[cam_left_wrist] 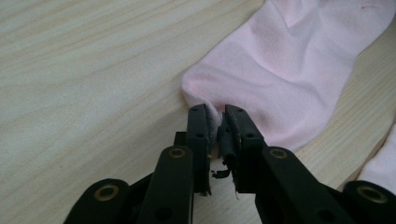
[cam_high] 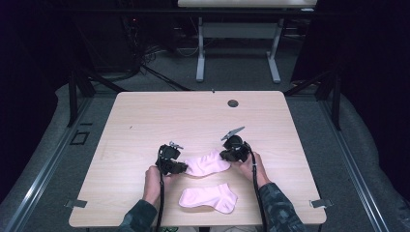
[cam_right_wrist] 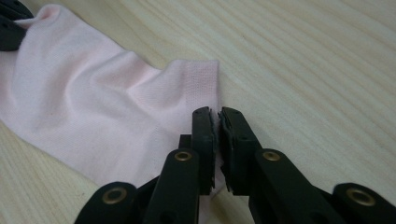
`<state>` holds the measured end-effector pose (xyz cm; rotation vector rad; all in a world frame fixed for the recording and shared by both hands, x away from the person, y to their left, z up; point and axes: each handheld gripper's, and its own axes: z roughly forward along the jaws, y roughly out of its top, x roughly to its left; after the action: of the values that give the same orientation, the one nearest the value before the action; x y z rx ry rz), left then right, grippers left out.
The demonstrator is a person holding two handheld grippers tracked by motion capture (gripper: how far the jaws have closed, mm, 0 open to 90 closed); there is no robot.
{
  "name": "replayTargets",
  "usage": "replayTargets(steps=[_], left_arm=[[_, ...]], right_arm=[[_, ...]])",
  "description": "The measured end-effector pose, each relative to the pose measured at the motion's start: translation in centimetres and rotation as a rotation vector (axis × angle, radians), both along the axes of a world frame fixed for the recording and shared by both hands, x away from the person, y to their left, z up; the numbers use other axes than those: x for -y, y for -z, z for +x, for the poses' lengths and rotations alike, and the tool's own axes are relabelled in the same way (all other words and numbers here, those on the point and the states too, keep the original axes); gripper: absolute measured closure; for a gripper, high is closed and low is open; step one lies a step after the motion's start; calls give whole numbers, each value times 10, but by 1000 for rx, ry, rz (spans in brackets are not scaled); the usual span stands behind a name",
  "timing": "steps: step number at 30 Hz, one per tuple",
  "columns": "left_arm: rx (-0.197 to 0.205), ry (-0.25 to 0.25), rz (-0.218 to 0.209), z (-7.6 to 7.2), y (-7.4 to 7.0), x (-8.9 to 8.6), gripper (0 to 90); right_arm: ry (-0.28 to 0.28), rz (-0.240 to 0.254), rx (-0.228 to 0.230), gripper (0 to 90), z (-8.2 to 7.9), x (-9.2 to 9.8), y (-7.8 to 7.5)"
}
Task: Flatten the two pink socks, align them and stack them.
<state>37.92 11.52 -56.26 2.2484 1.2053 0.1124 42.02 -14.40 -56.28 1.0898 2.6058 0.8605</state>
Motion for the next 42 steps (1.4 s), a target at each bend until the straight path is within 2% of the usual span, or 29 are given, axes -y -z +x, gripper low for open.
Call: replayTargets(steps=[2, 9, 13, 14, 16, 22, 23, 27, 36, 42], left_arm=[[4, 6, -6, 0, 1, -1, 867], [32, 19, -12, -2, 2, -2, 889], [25, 16, -19, -3, 2, -3, 891], [16, 19, -18, -2, 1, -3, 892], [17, 17, -16, -1, -4, -4, 892], [50, 29, -36, -7, -25, -7, 892], [51, 27, -43, -8, -27, -7, 892], [65, 39, -59, -16, -38, -10, 892], [87, 66, -102, -35, -53, -14, 892], [95, 90, -116, -51, -61, -17, 892]], right_arm=[[-1, -8, 7, 848, -2, 0, 0], [32, 29, -5, 857, -10, 2, 1], [36, 33, -6, 863, -14, 3, 1], [48, 51, -8, 864, -15, 3, 1], [44, 34, 2, 866, -17, 4, -2], [56, 48, 43, 867, -31, 8, -26], [52, 36, 52, 866, -34, 9, -30], [64, 43, 65, 866, -44, 11, -41], [71, 75, 82, 866, -70, 20, -60], [59, 74, 93, 864, -91, 23, -69]])
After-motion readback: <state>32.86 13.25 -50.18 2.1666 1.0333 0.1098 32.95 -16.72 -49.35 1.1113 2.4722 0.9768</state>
